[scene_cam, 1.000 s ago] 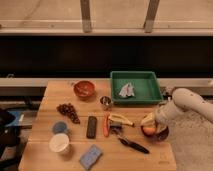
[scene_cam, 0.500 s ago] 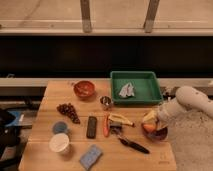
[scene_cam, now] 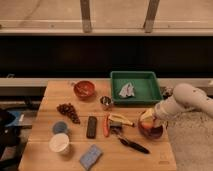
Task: Place apple in metal cup
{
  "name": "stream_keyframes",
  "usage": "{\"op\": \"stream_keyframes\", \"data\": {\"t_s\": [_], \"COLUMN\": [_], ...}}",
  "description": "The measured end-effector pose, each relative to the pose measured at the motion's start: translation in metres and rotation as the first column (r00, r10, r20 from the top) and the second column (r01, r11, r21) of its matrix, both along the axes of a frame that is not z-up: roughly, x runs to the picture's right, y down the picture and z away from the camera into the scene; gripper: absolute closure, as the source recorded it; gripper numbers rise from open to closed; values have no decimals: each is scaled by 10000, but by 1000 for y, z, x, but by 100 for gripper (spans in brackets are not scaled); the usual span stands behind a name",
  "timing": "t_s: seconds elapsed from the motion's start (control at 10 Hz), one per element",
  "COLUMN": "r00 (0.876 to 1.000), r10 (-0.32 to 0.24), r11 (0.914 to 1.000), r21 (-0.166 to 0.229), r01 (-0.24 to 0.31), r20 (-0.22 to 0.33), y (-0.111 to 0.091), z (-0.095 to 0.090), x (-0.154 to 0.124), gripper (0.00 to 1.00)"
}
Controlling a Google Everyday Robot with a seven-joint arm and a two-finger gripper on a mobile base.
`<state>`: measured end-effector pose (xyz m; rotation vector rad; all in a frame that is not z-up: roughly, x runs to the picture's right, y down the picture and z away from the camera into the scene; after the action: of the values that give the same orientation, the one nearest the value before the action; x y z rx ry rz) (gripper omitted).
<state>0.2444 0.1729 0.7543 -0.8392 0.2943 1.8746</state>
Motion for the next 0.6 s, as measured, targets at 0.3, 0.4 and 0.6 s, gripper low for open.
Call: {"op": "stream_keyframes", "data": {"t_s": [0.3,0.4,0.6], "r00": [9985,9971,9913], "r10": [-288,-419,-788], "r11": [9992,9983,9944], "r21": [265,373,619], "r01": [300,443,856], "r20": [-461,-634,-1056], "y": [-3,-5,-9], "z": [-4,-5,-9], "x": [0,0,-3], "gripper": [83,83,83]}}
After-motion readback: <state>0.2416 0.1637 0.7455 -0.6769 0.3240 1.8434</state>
